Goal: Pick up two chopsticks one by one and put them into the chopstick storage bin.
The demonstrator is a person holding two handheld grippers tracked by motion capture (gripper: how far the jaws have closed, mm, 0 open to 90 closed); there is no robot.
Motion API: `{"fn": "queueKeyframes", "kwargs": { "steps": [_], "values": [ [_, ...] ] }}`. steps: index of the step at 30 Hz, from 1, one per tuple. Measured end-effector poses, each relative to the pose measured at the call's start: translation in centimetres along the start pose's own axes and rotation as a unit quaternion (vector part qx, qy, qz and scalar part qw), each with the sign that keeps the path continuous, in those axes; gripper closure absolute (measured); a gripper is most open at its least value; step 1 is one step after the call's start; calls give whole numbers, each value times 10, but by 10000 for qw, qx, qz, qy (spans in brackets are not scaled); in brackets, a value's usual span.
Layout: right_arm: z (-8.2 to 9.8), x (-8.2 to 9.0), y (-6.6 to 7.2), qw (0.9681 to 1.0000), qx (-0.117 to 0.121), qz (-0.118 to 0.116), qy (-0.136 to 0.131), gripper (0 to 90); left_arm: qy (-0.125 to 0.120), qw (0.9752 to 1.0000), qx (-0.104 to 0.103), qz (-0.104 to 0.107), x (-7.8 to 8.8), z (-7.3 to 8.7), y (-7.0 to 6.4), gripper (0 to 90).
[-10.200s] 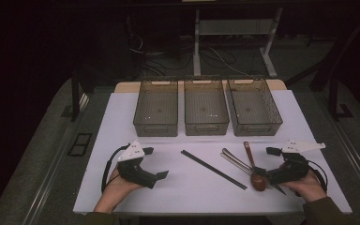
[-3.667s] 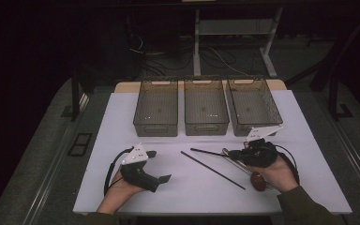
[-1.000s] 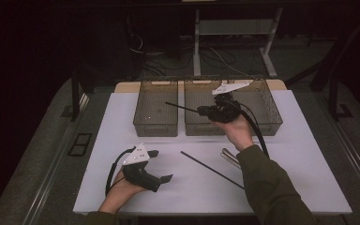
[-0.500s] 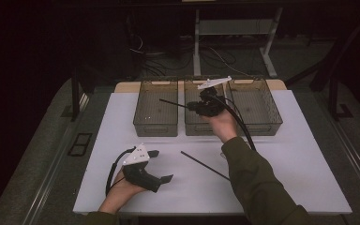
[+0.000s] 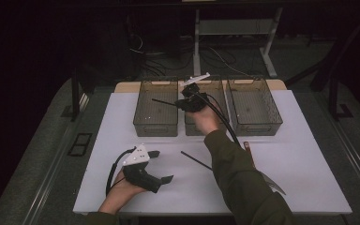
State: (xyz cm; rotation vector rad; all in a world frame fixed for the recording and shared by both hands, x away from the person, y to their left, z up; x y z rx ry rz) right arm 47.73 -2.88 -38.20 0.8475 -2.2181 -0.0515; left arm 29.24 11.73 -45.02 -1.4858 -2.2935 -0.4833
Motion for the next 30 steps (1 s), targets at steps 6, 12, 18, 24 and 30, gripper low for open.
{"fn": "queueKeyframes", "kwargs": {
  "steps": [6, 12, 18, 24, 30],
  "values": [
    [-1, -20, 2, 9998, -121, 91, 133, 865, -9, 10000, 32, 3, 0, 0, 0, 0],
    [-1, -38, 3, 9995, -150, 168, 225, 865, -30, 10000, 11, 19, 0, 0, 0, 0],
    [-2, -54, 6, 9989, -235, 232, 337, 864, -28, 10000, 24, 41, -1, 0, 0, 0],
    [-2, -64, 10, 9981, -256, 303, 480, 864, -37, 10000, 27, 45, -1, 0, 1, 0],
    [-1, -68, 11, 9978, -153, 323, 551, 851, -41, 10000, 24, 47, -1, -1, 1, 0]
  ]
}}
Point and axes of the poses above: each handheld gripper's, and its own axes: x roughly backward along the jaws, z roughly out of its underside, y roughly to its left, the point moved 5 cm from there along -x, roughly forward along the jaws, and after that the axes turned 13 degrees about -x, right-handed, at the moved point
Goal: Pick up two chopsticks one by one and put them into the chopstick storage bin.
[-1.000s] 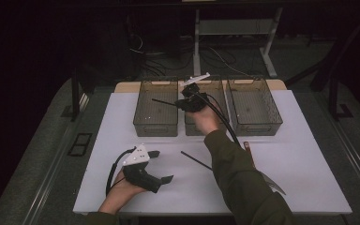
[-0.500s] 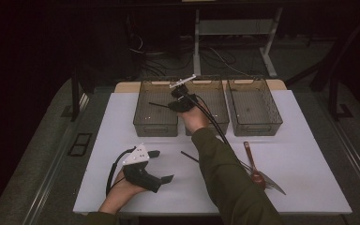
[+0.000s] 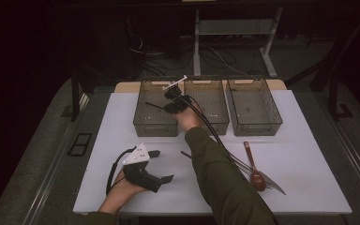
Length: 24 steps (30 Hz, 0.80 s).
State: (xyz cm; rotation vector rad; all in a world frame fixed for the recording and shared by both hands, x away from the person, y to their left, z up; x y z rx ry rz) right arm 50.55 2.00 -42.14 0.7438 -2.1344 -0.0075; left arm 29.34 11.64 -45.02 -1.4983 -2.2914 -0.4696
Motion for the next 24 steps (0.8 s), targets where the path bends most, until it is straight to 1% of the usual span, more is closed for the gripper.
{"fn": "queueKeyframes", "kwargs": {
  "steps": [1, 3, 6, 7, 9, 10, 11, 12, 14, 15, 16, 17, 18, 19, 20, 22, 24],
  "values": [
    [0, 1, -1, 10000, -11, 13, -13, 823, -6, 10000, 7, -1, 0, 0, 0, 0],
    [-1, 2, -1, 10000, -52, -58, -26, 771, -8, 10000, 3, -3, 0, 0, 0, 0],
    [-3, 8, -1, 9998, -63, -136, -116, 724, -11, 10000, 11, -10, 1, 0, 1, 0],
    [-4, 11, -1, 9997, -86, -208, -132, 705, -11, 10000, 11, -12, 1, 0, 1, 0],
    [-6, 18, -2, 9995, -123, -256, -165, 669, -5, 10000, 13, -15, 1, 0, 1, 0],
    [-6, 20, -2, 9993, -128, -305, -171, 649, -3, 10000, -17, -18, 1, 0, 1, 0],
    [-7, 24, -2, 9991, -131, -359, -189, 633, -2, 10000, -5, -23, 1, 0, 1, 0],
    [-7, 28, -3, 9989, -121, -380, -241, 612, -4, 10000, -9, -22, 1, 0, 1, 0],
    [-7, 36, -2, 9981, -155, -534, -277, 545, 5, 10000, 1, -18, 1, 0, 1, 0],
    [-6, 40, -2, 9979, -147, -565, -265, 511, 8, 10000, -53, -16, 1, 0, 2, 0],
    [-5, 44, -1, 9979, -135, -577, -268, 476, 13, 10000, -4, -12, 1, 0, 1, 0],
    [-4, 48, -2, 9979, -72, -589, -264, 456, 17, 10000, 15, -6, 1, 1, 0, 0],
    [-2, 52, -1, 9976, -26, -641, -245, 435, 32, 10000, -25, -2, 1, 1, 1, 0],
    [-1, 56, -1, 9971, 20, -716, -243, 417, 35, 10000, -15, -3, 1, 1, 1, 0],
    [1, 60, -1, 9969, 72, -741, -256, 388, 25, 10000, -25, -7, 0, 1, 1, 0],
    [6, 68, -2, 9965, 139, -775, -281, 370, 25, 10000, 15, -8, 0, 1, 1, 0],
    [12, 78, -5, 9957, 177, -874, -267, 350, 40, 10000, 3, -5, 0, 1, 1, 0]
  ]
}}
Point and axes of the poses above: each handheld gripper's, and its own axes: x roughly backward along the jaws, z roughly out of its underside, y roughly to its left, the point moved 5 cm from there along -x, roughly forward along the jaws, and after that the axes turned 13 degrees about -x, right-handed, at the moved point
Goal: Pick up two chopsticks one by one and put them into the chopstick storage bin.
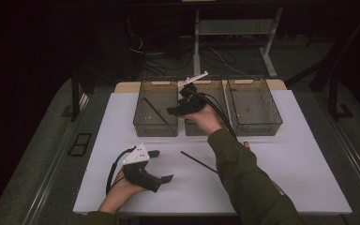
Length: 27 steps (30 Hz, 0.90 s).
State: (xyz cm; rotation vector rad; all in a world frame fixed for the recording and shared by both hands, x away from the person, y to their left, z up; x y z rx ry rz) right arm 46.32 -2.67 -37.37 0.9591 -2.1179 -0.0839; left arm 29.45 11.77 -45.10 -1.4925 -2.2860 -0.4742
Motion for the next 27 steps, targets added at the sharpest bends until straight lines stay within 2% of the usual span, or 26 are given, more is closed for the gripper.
{"fn": "queueKeyframes", "kwargs": {
  "steps": [6, 12, 15, 18, 22, 27],
  "values": [
    [17, 25, -5, 9996, 158, -243, -72, 341, 32, 10000, 4, 1, -1, 1, 0, 0],
    [34, 44, -12, 9989, 229, -377, -158, 341, 69, 10000, 18, 10, -1, 2, 0, 0],
    [43, 53, -16, 9985, 300, -413, -192, 341, 67, 10000, 42, -4, -1, 2, 0, 0],
    [54, 63, -20, 9983, 248, -478, -206, 331, 67, 10000, 50, -17, -1, 1, 0, 0],
    [67, 75, -25, 9980, 379, -421, -265, 305, 83, 10000, 39, -31, -1, 2, 0, 0],
    [82, 91, -30, 9980, 284, -498, -273, 305, 78, 9999, 77, -36, -1, 3, 0, 0]
  ]
}}
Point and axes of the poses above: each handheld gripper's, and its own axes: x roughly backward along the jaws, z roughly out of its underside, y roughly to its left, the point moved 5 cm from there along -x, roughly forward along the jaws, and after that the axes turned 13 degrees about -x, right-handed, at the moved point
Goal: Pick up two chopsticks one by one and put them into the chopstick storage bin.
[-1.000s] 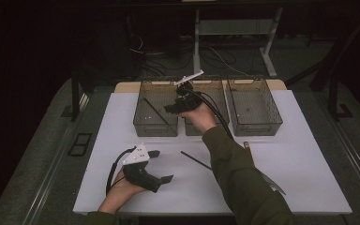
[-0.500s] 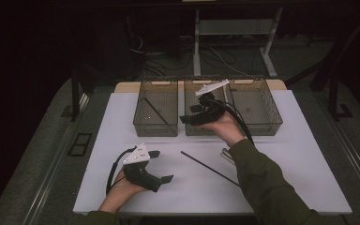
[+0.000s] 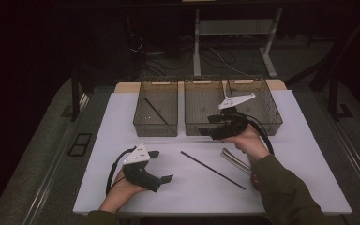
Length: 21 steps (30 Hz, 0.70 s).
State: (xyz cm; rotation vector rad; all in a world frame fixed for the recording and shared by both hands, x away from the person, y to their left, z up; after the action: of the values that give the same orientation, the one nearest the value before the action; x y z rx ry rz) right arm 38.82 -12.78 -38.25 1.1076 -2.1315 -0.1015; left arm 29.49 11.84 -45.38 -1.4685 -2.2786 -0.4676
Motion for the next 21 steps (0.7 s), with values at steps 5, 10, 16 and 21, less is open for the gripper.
{"fn": "queueKeyframes", "kwargs": {
  "steps": [5, 10, 16, 21],
  "values": [
    [17, 14, -5, 10000, -65, 18, -25, 312, 0, 10000, -19, 3, 0, 0, 0, 0],
    [38, 27, -6, 9999, -53, 97, 1, 323, -2, 10000, -8, 13, 0, 0, 0, 0],
    [63, 41, -9, 9999, -62, 95, 86, 323, -1, 10000, 37, 2, 0, 1, 0, 0],
    [79, 49, -10, 9998, -98, 136, 63, 286, 19, 10000, 20, 13, -1, 1, -1, 0]
  ]
}}
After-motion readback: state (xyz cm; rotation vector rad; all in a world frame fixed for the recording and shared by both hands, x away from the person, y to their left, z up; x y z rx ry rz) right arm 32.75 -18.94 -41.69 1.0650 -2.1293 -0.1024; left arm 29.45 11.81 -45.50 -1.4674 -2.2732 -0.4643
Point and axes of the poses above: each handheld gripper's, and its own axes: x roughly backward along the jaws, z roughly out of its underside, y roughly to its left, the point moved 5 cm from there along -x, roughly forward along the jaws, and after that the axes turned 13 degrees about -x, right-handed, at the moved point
